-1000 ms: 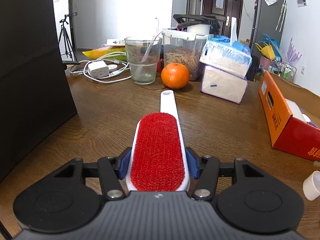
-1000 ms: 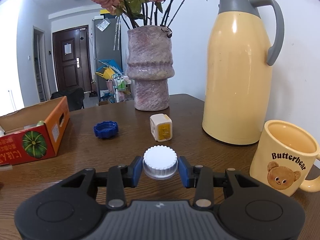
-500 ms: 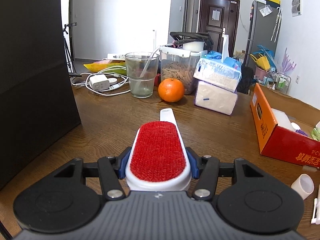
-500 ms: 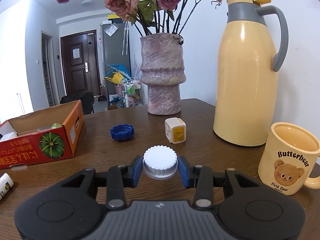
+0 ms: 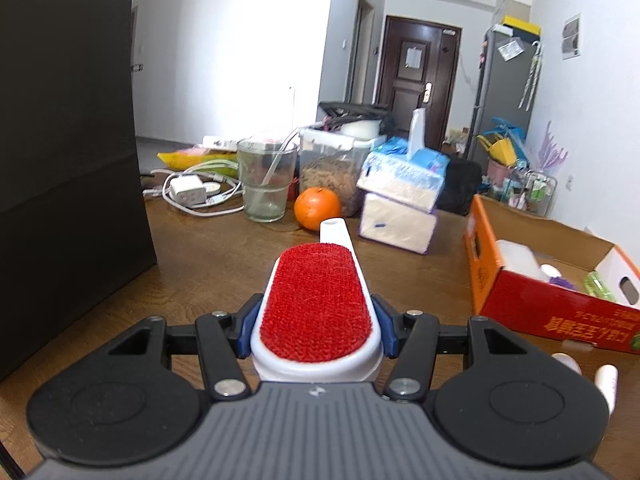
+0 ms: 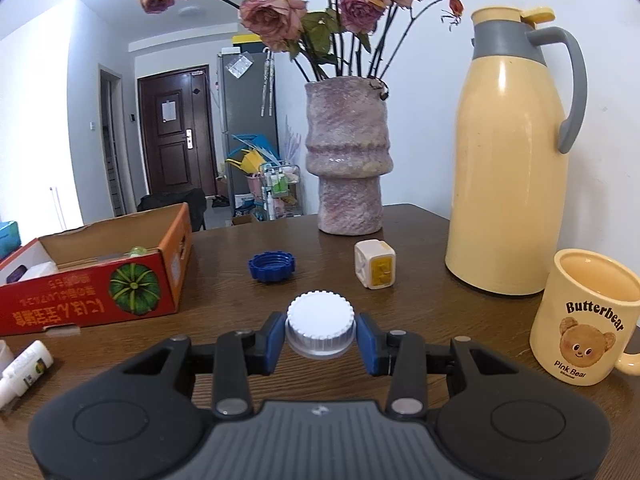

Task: Organize rigid objects
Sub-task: 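Carry the lint brush and white cap with both tools over the cardboard box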

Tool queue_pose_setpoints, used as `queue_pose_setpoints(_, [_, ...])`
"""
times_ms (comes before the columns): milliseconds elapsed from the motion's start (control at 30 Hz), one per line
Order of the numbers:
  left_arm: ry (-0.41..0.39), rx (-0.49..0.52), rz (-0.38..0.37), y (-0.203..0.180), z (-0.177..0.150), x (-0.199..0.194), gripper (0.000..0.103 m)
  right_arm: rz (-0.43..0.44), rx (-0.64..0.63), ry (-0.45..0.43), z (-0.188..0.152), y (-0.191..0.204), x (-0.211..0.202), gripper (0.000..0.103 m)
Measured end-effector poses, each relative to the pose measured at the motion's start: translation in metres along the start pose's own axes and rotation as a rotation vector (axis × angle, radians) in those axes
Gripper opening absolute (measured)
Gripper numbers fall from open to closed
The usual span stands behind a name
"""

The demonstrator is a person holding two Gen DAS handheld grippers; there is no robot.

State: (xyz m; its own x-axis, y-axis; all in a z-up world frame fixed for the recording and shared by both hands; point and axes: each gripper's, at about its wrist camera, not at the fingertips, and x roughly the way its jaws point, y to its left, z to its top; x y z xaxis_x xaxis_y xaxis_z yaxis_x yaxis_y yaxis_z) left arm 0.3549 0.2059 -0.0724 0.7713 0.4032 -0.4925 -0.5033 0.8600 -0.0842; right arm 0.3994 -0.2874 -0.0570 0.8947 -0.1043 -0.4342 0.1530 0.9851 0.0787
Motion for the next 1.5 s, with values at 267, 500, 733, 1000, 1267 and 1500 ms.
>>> queue_pose_setpoints(267, [-0.044,0.027,-0.056,-0.016,-0.007,-0.027,0.057,0.072,-0.031,-0.018,-0.004,0.020,-0.018,0.038])
queue_pose_setpoints(500, [-0.059,0.059,-0.102,-0.034,-0.014,-0.043,0.057,0.147,-0.059,-0.034,-0.009,0.041,-0.036,0.038])
queue_pose_setpoints(733, [-0.070,0.081,-0.147,-0.050,-0.020,-0.055,0.057,0.210,-0.081,-0.040,-0.012,0.061,-0.048,0.038])
queue_pose_setpoints(1000, [-0.077,0.116,-0.191,-0.071,-0.024,-0.065,0.057,0.265,-0.091,-0.045,-0.013,0.081,-0.058,0.038])
queue_pose_setpoints(1267, [-0.074,0.136,-0.224,-0.086,-0.026,-0.071,0.057,0.309,-0.103,-0.052,-0.011,0.098,-0.065,0.038])
queue_pose_setpoints(1500, [-0.071,0.147,-0.240,-0.100,-0.022,-0.071,0.057,0.332,-0.108,-0.064,-0.004,0.112,-0.069,0.038])
